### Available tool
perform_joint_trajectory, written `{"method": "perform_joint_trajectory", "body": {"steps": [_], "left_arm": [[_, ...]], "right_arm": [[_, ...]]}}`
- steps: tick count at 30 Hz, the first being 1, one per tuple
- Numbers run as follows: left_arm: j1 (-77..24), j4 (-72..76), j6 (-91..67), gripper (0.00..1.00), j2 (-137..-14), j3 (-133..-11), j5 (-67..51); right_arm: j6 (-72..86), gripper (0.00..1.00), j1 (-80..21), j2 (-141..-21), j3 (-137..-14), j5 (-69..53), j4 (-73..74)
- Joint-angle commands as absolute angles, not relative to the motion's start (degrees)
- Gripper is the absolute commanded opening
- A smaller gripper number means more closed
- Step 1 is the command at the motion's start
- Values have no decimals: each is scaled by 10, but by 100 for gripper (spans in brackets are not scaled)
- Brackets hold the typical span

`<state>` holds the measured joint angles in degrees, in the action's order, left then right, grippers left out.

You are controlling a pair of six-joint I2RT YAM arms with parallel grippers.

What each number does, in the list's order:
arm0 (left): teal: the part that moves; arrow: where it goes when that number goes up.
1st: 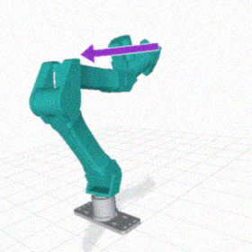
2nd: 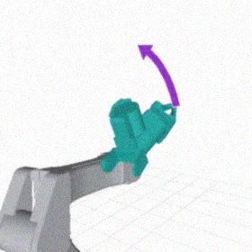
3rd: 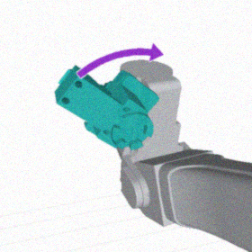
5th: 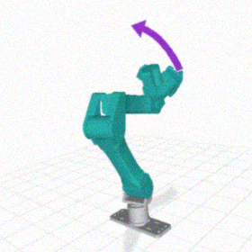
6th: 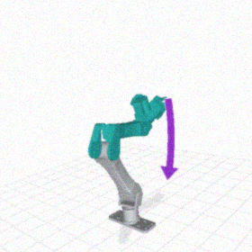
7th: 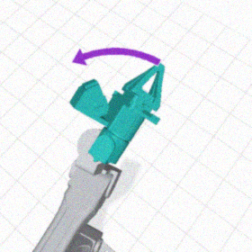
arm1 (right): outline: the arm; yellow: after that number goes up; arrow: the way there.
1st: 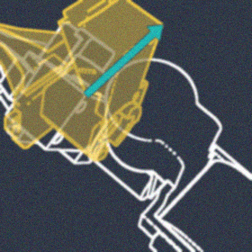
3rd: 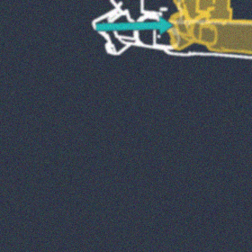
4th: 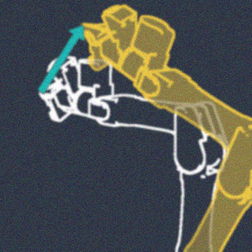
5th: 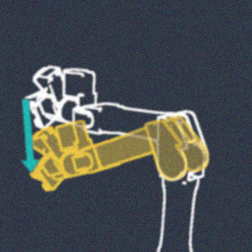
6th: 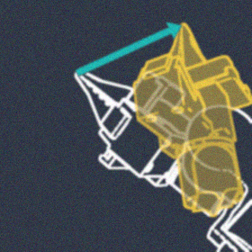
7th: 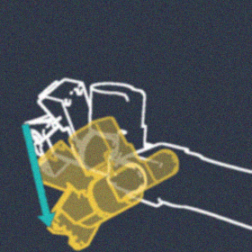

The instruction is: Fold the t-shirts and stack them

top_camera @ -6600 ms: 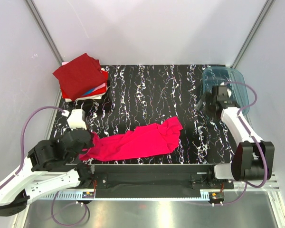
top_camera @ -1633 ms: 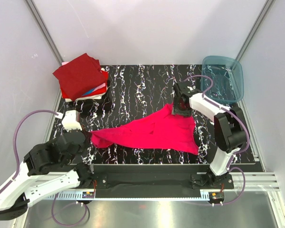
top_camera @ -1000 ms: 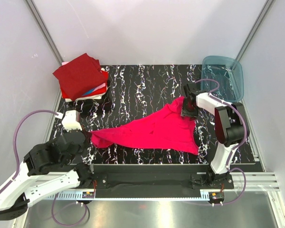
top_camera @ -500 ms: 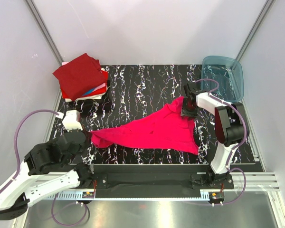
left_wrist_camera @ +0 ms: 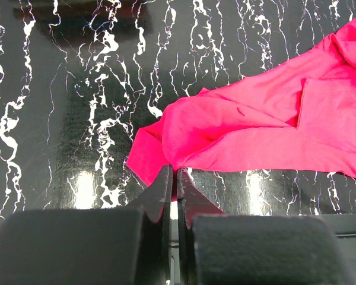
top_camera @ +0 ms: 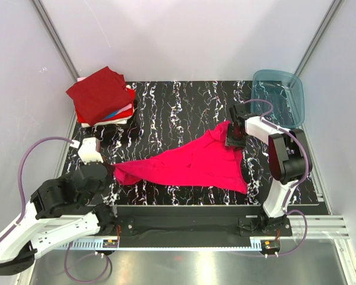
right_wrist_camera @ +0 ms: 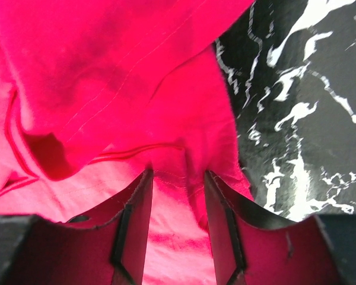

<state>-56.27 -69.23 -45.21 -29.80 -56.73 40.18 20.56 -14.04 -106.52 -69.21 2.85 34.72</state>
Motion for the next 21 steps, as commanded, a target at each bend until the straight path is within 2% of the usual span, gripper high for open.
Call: {"method": "perform_joint_trajectory", "body": {"steps": [1, 14, 21], "left_arm": [[-559, -664, -445, 0, -306, -567, 403], [-555, -663, -445, 0, -308, -567, 403], [-555, -662, -444, 0, -308, -568, 403]], "right_arm": [[205, 48, -154, -1033, -685, 16, 357], [204, 49, -172, -1004, -680, 33, 375], [201, 44, -172, -1026, -669, 18, 357]]}}
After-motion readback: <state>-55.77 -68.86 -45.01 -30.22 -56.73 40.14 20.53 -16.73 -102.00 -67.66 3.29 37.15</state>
